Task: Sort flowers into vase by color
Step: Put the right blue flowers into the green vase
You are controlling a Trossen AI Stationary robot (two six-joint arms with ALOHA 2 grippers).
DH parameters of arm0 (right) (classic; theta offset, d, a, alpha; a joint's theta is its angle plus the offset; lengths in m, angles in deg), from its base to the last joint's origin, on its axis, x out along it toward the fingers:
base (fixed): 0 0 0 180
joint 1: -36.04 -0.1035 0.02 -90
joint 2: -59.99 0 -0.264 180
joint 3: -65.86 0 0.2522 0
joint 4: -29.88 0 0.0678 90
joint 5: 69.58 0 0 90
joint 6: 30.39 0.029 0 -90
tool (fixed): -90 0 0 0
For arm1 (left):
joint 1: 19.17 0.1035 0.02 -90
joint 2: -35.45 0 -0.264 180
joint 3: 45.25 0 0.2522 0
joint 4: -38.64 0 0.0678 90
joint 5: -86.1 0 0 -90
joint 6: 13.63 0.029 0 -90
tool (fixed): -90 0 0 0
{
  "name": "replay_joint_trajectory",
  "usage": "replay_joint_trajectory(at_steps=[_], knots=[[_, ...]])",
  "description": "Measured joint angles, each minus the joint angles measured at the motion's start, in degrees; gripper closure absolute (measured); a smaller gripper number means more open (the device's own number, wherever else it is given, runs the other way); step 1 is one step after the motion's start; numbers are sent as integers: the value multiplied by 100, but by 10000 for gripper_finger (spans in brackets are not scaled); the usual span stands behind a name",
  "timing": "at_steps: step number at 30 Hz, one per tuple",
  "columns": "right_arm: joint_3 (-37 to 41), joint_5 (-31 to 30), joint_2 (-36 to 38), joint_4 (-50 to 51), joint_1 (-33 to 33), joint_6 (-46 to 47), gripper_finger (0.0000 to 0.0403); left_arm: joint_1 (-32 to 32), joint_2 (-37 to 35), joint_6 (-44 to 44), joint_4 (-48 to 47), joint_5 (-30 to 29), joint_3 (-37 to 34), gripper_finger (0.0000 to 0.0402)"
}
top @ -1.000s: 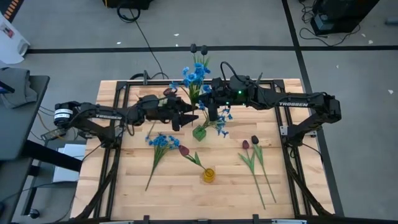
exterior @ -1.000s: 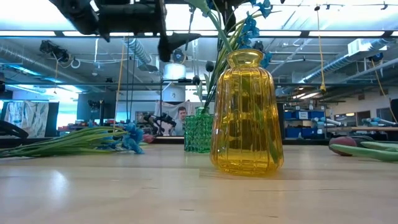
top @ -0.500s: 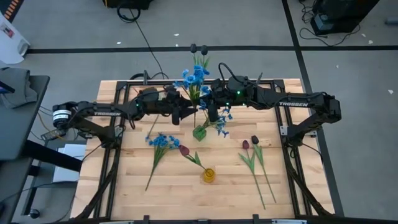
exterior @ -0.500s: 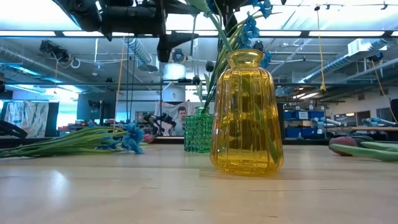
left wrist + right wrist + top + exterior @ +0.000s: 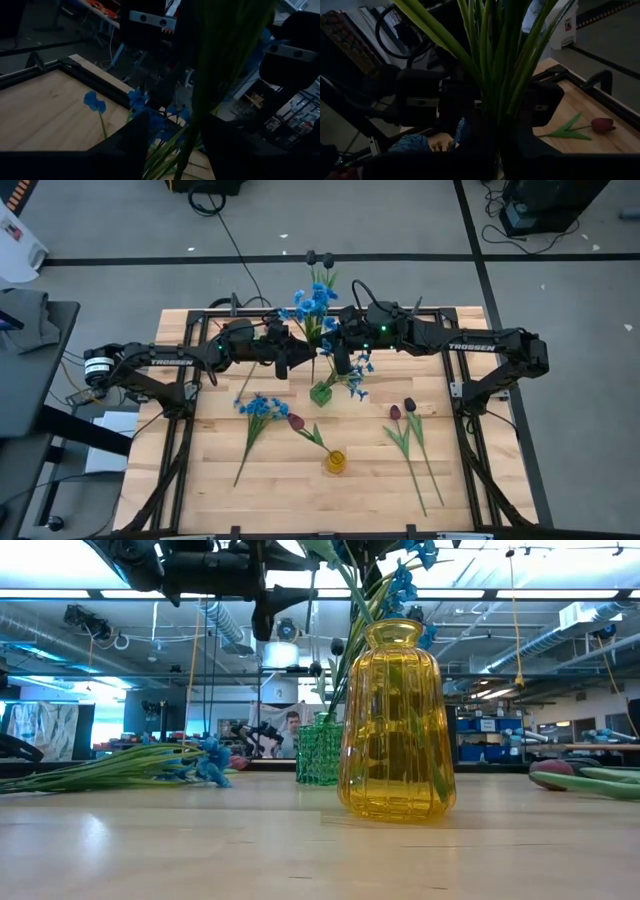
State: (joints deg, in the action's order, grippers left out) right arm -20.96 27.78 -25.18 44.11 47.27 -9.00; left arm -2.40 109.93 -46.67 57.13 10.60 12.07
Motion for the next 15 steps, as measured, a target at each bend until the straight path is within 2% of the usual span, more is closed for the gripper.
replay_joint_trajectory(at_steps=[7,15], knots=[[-2,0,0,24,2,7,386,0,0,-15,144,6,-4,255],[-2,5,0,52,2,-7,386,-1,0,-17,162,139,-4,309]])
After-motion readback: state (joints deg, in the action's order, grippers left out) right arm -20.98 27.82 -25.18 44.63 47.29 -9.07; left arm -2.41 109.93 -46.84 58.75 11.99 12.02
